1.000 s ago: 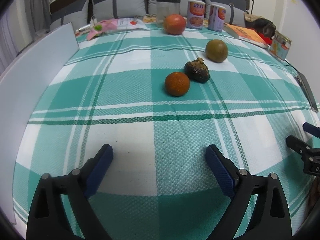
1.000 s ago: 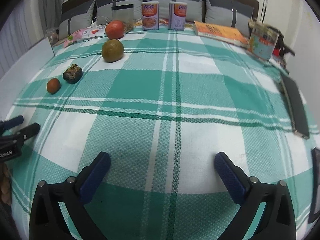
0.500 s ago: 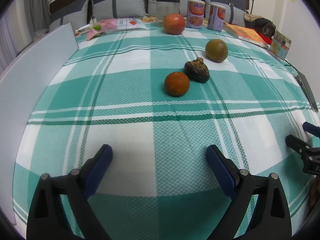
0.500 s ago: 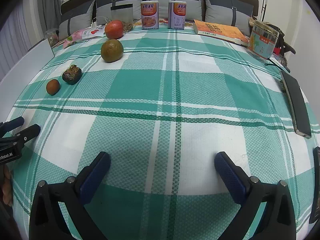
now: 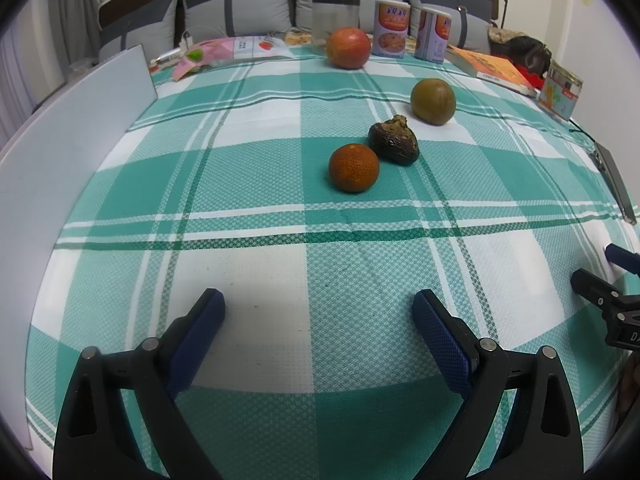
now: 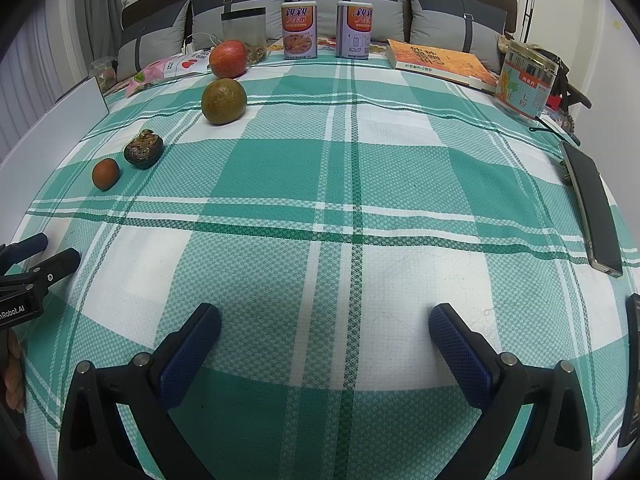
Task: Organize fruits
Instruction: 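Grasp the red-orange tomato with the left tool while the right tool grasps the olive-brown fruit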
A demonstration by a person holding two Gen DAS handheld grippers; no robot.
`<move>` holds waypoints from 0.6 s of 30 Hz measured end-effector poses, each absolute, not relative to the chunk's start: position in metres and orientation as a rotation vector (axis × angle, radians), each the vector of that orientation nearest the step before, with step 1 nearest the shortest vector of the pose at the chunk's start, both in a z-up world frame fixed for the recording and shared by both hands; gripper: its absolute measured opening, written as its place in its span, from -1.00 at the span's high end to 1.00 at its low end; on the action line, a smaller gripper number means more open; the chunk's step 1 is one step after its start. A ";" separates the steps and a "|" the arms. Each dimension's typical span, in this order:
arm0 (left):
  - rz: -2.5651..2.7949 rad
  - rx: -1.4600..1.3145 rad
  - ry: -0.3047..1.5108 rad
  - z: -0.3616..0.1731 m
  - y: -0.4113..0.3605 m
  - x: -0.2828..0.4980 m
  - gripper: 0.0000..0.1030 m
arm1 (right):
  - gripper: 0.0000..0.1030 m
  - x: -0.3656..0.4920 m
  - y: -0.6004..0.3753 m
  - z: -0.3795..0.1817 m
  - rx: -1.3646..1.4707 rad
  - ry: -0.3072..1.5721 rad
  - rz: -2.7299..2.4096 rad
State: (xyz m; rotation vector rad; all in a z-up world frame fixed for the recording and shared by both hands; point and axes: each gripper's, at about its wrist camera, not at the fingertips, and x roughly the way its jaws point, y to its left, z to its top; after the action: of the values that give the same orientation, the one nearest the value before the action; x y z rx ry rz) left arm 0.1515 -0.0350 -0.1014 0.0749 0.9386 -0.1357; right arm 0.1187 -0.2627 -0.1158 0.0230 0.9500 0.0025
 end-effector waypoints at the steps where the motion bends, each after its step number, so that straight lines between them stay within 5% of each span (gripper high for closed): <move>1: -0.136 0.075 0.939 -0.101 -0.035 0.152 -0.86 | -1.00 0.119 -0.263 -0.116 0.023 0.950 0.002; 18: -0.284 0.133 0.970 -0.091 -0.054 0.194 -0.84 | -1.00 0.119 -0.263 -0.116 0.024 0.950 0.003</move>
State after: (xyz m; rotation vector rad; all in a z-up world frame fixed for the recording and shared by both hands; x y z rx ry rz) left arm 0.1936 -0.0545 -0.0915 0.1325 0.9704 -0.2843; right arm 0.1188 -0.2626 -0.1157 0.0239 0.9501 0.0026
